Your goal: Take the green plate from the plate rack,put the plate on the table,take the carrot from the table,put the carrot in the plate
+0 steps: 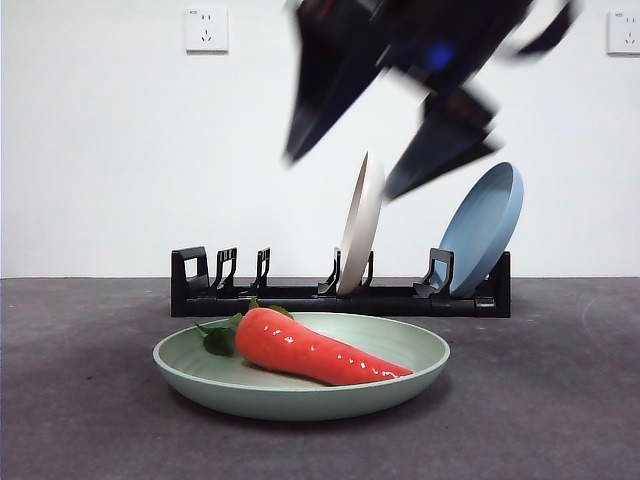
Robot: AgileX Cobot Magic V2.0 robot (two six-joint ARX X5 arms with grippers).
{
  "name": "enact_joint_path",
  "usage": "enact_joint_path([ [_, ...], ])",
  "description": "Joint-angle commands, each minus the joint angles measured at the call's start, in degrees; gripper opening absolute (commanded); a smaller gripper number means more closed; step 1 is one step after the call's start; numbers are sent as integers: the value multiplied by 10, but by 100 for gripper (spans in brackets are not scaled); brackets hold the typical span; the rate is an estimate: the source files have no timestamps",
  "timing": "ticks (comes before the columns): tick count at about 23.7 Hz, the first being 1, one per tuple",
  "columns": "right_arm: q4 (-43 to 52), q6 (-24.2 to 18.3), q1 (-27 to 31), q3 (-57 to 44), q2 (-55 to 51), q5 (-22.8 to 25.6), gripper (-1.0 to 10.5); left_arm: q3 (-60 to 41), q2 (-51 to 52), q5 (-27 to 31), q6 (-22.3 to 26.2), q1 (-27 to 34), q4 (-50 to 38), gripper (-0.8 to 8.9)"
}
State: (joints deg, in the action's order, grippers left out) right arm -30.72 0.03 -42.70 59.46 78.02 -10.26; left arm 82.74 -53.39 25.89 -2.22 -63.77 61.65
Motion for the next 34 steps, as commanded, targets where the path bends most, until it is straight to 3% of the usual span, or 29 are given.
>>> enact_joint_path([
  [1, -86, 7, -2, -1, -76, -2, 598, 0, 2, -55, -6, 1, 9, 283],
  [6, -209, 35, -2, -1, -183, -2, 596, 0, 2, -125, -8, 1, 32, 283],
  [11, -299, 59, -2, -1, -254, -2, 583, 0, 2, -131, -13, 1, 63, 281],
  [14, -341, 74, -2, -1, -283, -2, 331, 0, 2, -131, -13, 1, 82, 244],
  [17, -367, 76, -2, -1, -303, -2, -24, 0, 2, -131, -24, 1, 101, 16],
  [18, -373, 76, -2, -1, -308, -2, -6, 0, 2, -131, -26, 1, 106, -18],
  [34, -375, 76, -1, -1, -324, 0, 1, 0, 2, -127, -25, 1, 119, -2],
])
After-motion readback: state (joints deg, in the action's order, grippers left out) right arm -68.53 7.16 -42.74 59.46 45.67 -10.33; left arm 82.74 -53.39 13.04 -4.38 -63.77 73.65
